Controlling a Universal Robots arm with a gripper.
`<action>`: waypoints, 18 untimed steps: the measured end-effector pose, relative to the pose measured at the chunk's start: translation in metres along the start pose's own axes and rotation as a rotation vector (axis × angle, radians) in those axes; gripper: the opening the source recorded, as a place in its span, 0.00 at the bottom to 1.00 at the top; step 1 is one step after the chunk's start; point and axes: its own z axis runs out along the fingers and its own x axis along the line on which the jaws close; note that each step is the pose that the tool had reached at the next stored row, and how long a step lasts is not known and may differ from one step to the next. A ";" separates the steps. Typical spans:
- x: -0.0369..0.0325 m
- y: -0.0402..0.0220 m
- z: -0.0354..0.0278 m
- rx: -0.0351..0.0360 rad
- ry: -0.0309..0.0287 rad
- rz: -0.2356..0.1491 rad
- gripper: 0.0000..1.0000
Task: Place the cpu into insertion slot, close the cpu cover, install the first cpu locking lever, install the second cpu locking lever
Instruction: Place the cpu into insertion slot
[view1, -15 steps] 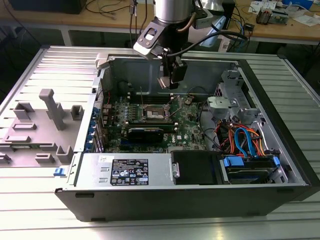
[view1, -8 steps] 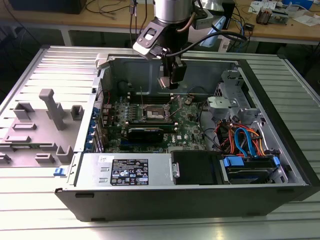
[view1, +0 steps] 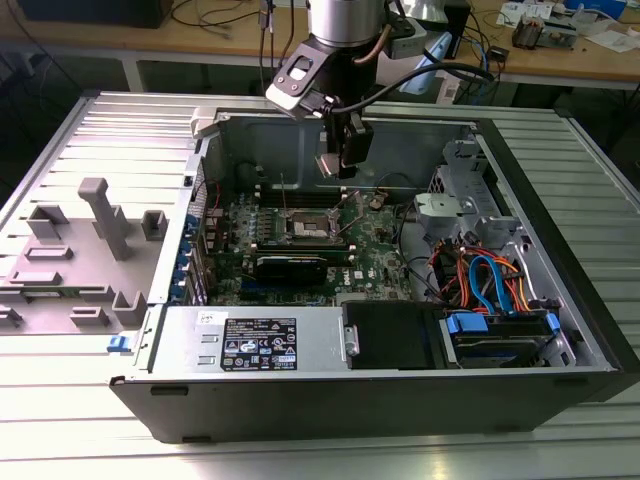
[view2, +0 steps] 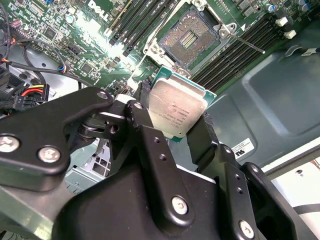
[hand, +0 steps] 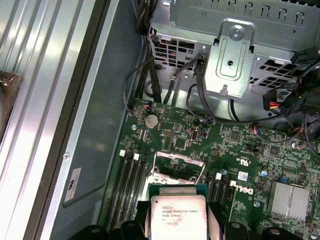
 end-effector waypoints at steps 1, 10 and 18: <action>0.0000 0.0000 0.0000 0.0000 0.0000 0.000 0.54; 0.0003 -0.0022 0.0047 -0.0008 -0.0036 0.041 0.54; 0.0019 -0.0094 0.0085 -0.0011 -0.0049 0.055 0.54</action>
